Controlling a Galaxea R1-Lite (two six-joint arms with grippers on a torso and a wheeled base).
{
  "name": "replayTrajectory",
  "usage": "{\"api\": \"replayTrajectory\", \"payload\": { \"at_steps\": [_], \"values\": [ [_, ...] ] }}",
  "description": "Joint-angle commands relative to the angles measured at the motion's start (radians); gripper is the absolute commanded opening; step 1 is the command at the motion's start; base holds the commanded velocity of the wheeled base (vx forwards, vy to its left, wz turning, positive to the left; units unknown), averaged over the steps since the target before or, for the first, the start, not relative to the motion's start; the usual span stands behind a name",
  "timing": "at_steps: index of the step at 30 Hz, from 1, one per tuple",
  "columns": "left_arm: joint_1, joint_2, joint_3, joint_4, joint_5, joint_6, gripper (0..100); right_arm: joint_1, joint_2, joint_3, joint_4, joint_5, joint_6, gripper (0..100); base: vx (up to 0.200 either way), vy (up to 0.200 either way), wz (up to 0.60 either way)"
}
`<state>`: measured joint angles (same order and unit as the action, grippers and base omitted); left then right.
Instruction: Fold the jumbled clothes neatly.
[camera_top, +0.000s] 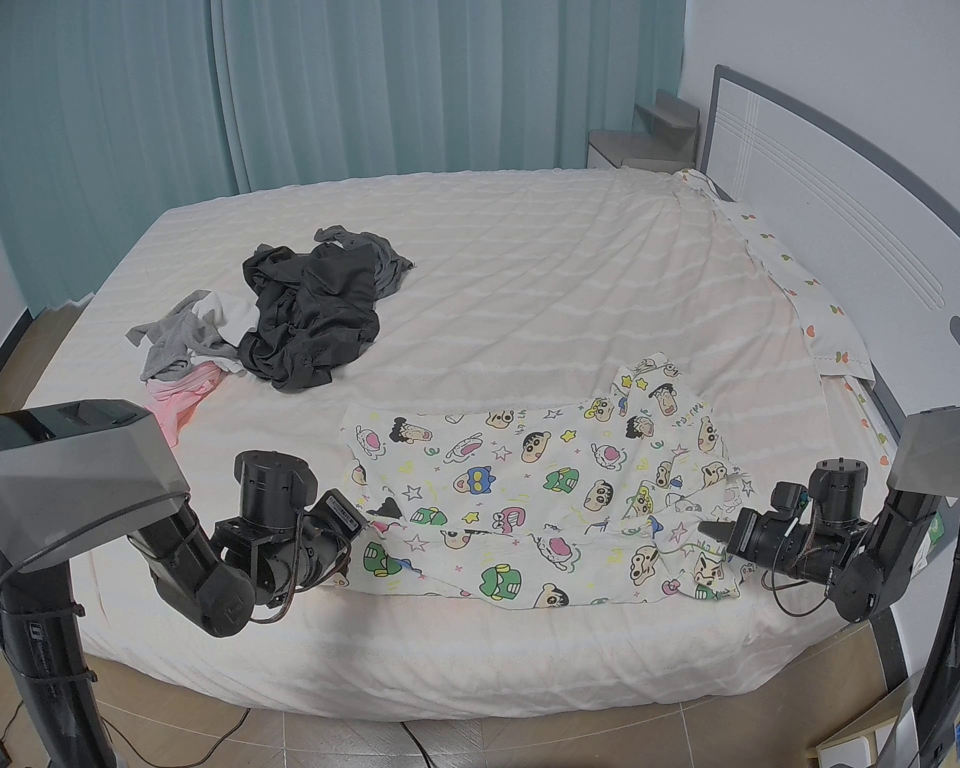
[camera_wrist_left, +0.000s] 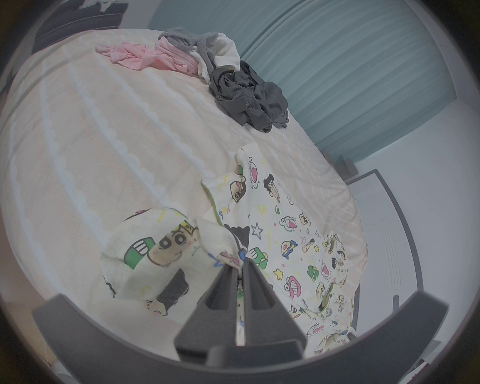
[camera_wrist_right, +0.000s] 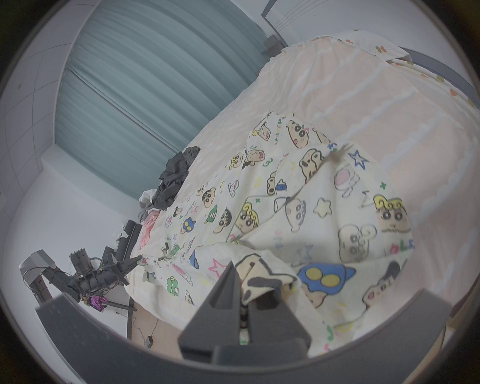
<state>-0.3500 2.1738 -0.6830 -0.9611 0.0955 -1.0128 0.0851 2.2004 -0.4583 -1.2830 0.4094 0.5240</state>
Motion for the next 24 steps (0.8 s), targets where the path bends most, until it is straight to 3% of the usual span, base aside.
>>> {"api": "replayTrajectory", "payload": {
  "at_steps": [1, 10, 11, 15, 16, 21, 24],
  "values": [
    [0.017, 0.054, -0.044, -0.001, 0.000, -0.018, 0, -0.005, 0.061, -0.071, -0.001, -0.006, -0.001, 0, 0.000, 0.000, 0.00],
    [0.046, 0.087, -0.092, 0.001, 0.000, -0.035, 0, -0.022, 0.085, -0.157, 0.034, -0.006, -0.001, 0, 0.000, 0.000, 0.00],
    [0.049, 0.090, -0.096, 0.001, 0.000, -0.035, 100, -0.027, 0.085, -0.169, 0.045, -0.006, -0.001, 0, 0.000, 0.000, 0.00],
    [0.049, 0.109, -0.113, 0.001, -0.002, -0.035, 100, -0.036, 0.085, -0.227, 0.111, -0.007, -0.001, 0, 0.000, 0.000, 0.00],
    [0.049, 0.118, -0.115, -0.001, 0.000, -0.035, 100, -0.044, 0.085, -0.249, 0.140, -0.007, -0.001, 100, 0.000, 0.000, 0.00],
    [0.057, 0.116, -0.125, -0.002, 0.001, -0.035, 100, -0.065, 0.084, -0.276, 0.152, -0.012, -0.001, 100, 0.000, 0.000, 0.00],
    [0.068, 0.086, -0.125, -0.004, 0.003, -0.035, 100, -0.082, 0.084, -0.281, 0.146, -0.050, -0.001, 100, 0.000, 0.000, 0.00]
  ]
}}
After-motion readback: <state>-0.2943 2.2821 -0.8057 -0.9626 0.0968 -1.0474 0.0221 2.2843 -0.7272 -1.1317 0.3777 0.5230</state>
